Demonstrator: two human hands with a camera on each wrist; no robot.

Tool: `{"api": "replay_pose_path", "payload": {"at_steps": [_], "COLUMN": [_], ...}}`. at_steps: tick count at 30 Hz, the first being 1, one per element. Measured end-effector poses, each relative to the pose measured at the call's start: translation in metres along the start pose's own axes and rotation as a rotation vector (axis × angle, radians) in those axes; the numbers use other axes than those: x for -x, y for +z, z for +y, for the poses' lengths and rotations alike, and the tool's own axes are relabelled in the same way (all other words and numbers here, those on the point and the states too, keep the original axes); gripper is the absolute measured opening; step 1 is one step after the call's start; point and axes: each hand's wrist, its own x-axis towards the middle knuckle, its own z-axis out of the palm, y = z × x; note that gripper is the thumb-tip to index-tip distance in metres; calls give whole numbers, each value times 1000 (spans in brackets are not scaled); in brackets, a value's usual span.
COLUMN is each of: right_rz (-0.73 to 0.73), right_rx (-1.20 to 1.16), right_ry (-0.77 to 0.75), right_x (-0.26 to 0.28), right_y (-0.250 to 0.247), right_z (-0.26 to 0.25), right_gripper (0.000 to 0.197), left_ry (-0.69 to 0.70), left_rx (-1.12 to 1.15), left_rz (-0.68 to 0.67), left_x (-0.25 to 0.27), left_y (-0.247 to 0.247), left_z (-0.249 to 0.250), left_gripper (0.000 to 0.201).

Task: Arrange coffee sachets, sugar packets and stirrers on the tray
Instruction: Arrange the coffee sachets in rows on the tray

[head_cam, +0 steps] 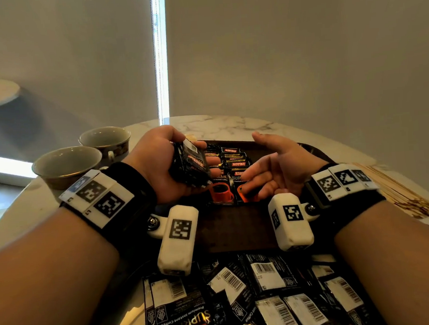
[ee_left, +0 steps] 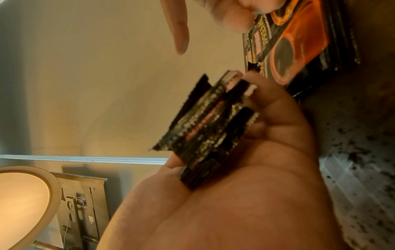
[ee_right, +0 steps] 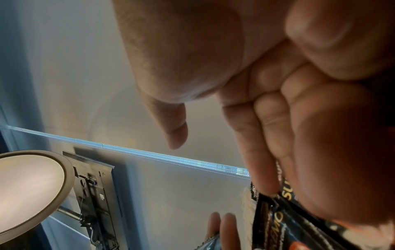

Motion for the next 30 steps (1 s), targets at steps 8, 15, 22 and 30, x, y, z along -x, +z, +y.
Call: {"api": "replay_pose_path", "payload": {"at_steps": [8, 15, 22, 30], "right_rz": [-20, -189, -77, 41], "right_rx": [-101, 99, 102, -37], "right_ry": [-439, -554, -592, -631], "right_x": [4, 10, 1, -1], "right_y": [9, 25, 27, 28], "right_z": [-12, -21, -17, -16], "right_gripper": [20, 45, 34, 22], "left_ry": [95, 152, 124, 14], "left_rx": [44, 58, 42, -16], "left_rz": [-2, 13, -1, -54], "left_x": [4, 6, 9, 8], "left_y": [8, 13, 15, 10], "left_z": [1, -1, -1, -1], "left_gripper": [40, 50, 32, 30]}}
